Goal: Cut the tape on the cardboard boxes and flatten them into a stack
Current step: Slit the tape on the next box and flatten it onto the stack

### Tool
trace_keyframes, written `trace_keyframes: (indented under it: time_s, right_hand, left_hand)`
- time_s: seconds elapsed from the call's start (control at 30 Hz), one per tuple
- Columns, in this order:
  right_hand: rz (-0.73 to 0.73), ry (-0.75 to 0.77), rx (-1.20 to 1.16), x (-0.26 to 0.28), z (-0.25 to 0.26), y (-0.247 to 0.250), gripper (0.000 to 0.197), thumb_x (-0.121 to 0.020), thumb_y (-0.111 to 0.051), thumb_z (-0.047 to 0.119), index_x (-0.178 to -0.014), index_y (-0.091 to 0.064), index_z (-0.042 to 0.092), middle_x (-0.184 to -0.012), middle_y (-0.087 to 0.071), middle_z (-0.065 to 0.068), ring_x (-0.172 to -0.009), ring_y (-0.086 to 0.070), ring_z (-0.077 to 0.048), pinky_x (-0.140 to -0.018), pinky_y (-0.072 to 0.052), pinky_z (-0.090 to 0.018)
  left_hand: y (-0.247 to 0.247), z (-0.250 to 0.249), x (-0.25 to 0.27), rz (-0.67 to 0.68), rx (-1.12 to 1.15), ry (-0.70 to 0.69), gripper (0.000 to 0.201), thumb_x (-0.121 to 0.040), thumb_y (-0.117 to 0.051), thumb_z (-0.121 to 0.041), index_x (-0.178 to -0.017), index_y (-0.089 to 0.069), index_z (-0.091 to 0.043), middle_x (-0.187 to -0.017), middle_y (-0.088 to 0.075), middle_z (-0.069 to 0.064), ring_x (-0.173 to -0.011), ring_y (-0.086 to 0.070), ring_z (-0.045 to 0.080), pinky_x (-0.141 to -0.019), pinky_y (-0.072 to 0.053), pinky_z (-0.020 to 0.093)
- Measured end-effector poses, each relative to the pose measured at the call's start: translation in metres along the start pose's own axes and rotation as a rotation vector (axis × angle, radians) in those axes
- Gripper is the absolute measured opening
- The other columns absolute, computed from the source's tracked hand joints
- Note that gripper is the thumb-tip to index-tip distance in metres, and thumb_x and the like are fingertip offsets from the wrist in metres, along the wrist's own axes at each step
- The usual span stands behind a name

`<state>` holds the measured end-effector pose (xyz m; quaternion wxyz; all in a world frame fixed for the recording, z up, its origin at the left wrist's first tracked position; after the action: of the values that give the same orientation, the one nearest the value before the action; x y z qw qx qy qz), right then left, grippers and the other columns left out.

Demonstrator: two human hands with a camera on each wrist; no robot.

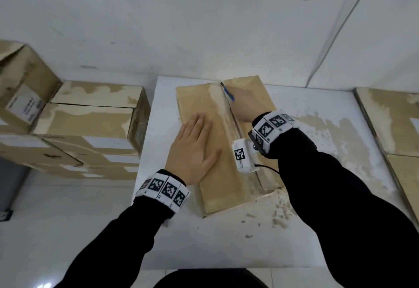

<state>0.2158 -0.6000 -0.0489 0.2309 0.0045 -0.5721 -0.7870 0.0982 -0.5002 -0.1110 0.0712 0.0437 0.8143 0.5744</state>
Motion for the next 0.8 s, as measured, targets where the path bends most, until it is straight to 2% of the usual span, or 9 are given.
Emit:
trace_keyframes:
  time_s: [0.13, 0.33, 0.47, 0.57, 0.7, 0.8]
  right_hand:
    - [0.020, -0.003, 0.123, 0.002, 0.010, 0.006, 0.046, -0.097, -0.028, 0.000, -0.142, -0.034, 0.004, -0.137, -0.047, -0.020, -0.125, -0.045, -0.034, -0.102, -0.034, -0.034]
    - [0.055, -0.020, 0.320, -0.007, 0.016, 0.007, 0.045, -0.095, -0.030, -0.002, -0.140, -0.036, 0.001, -0.133, -0.050, -0.019, -0.120, -0.048, -0.032, -0.094, -0.038, -0.033]
    - [0.043, -0.016, 0.347, -0.002, 0.020, 0.004, 0.044, -0.097, -0.028, 0.000, -0.141, -0.035, 0.002, -0.132, -0.051, -0.019, -0.119, -0.050, -0.032, -0.094, -0.038, -0.032]
    - [0.039, -0.010, 0.380, -0.001, 0.024, 0.005, 0.039, -0.099, -0.027, 0.003, -0.136, -0.041, 0.000, -0.131, -0.053, -0.019, -0.118, -0.051, -0.031, -0.093, -0.038, -0.032]
    - [0.084, -0.046, 0.402, -0.003, 0.022, 0.002, 0.035, -0.098, -0.031, 0.004, -0.128, -0.049, 0.000, -0.125, -0.057, -0.017, -0.114, -0.055, -0.030, -0.085, -0.041, -0.030]
    - [0.108, -0.060, 0.410, 0.003, 0.017, -0.002, 0.037, -0.097, -0.031, 0.002, -0.131, -0.047, 0.000, -0.124, -0.057, -0.017, -0.113, -0.055, -0.031, -0.080, -0.040, -0.029]
  left_hand:
    - [0.000, 0.001, 0.001, 0.008, 0.000, -0.004, 0.085, -0.085, -0.006, -0.065, -0.153, -0.009, -0.014, -0.160, 0.000, 0.004, -0.145, 0.012, 0.010, -0.115, 0.014, 0.025]
    - [0.000, 0.001, 0.000, 0.016, -0.014, -0.004, 0.086, -0.085, -0.003, -0.064, -0.153, -0.011, -0.013, -0.160, -0.002, 0.006, -0.147, 0.008, 0.015, -0.118, 0.010, 0.028]
    - [0.000, -0.001, -0.001, 0.009, -0.011, 0.006, 0.087, -0.084, -0.005, -0.065, -0.152, -0.015, -0.012, -0.160, -0.006, 0.007, -0.148, 0.003, 0.017, -0.118, 0.009, 0.028]
    - [0.001, -0.001, -0.001, 0.005, -0.012, 0.002, 0.088, -0.084, -0.005, -0.065, -0.152, -0.016, -0.011, -0.160, -0.008, 0.008, -0.148, 0.001, 0.018, -0.118, 0.007, 0.028]
    - [0.002, -0.002, 0.000, 0.009, -0.034, 0.006, 0.091, -0.082, -0.003, -0.066, -0.152, -0.018, -0.010, -0.160, -0.009, 0.008, -0.148, 0.000, 0.019, -0.118, 0.006, 0.029]
    - [0.000, -0.002, -0.001, 0.011, -0.029, 0.021, 0.090, -0.081, -0.004, -0.065, -0.152, -0.017, -0.011, -0.160, -0.008, 0.007, -0.148, 0.000, 0.018, -0.117, 0.007, 0.028]
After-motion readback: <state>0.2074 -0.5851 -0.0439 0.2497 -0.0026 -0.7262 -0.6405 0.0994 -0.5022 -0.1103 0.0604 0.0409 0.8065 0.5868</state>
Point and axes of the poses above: each hand's wrist, its own x-axis away from the middle knuckle, its own y-axis out of the back of the hand, z = x × y, the point moved 6 cm from there along -x, towards the middle knuckle
